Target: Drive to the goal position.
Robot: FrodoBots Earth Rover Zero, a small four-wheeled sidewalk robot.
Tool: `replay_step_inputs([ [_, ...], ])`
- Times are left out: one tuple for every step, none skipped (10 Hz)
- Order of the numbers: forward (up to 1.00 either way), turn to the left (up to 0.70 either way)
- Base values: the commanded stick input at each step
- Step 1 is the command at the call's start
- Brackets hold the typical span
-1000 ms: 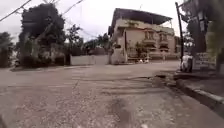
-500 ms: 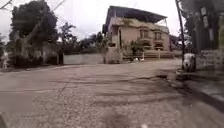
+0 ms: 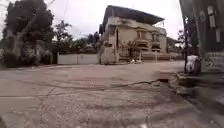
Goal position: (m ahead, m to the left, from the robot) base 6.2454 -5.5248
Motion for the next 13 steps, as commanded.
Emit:
replay_step_inputs([
  [1.0,0.0],
  [1.0,0.0],
  [1.0,0.0],
  [1.0,0.0],
  [1.0,0.0],
  [1.0,0.0],
  [1.0,-0.11],
  [1.0,-0.34],
  [1.0,-0.36],
  [1.0,-0.36],
  [1.0,-0.36],
  [1.0,-0.36],
  [1.0,-0.36],
])
